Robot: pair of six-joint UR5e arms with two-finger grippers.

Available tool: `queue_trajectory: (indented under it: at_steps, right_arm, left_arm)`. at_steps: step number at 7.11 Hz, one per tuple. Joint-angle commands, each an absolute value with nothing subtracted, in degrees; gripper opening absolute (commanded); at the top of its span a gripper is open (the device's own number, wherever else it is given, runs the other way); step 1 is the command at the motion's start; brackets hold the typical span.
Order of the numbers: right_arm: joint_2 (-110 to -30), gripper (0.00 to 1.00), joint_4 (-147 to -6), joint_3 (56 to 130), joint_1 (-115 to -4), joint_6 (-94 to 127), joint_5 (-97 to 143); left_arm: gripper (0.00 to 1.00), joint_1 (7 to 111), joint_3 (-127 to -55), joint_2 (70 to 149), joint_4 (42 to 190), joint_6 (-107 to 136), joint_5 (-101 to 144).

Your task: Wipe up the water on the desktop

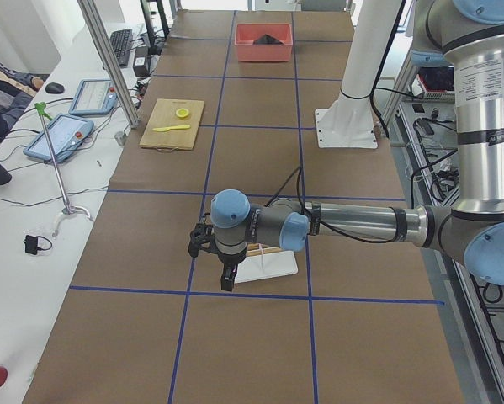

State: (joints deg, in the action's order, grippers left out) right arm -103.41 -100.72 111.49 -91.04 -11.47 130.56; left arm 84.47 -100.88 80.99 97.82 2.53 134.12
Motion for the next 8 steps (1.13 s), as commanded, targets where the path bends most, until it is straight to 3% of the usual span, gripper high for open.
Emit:
queue_trajectory:
  at_steps: [1, 8]
  right_arm:
    - [-103.3, 1.00, -100.8, 111.4, -91.2, -11.3, 131.0]
    - [-103.6, 1.00, -100.8, 110.1, -91.2, -11.4, 135.1]
  left_arm:
    - [0.98, 84.5, -101.2, 81.0, 97.7, 3.0, 134.2]
    - [0.98, 84.5, -101.2, 80.8, 97.7, 3.0, 135.6]
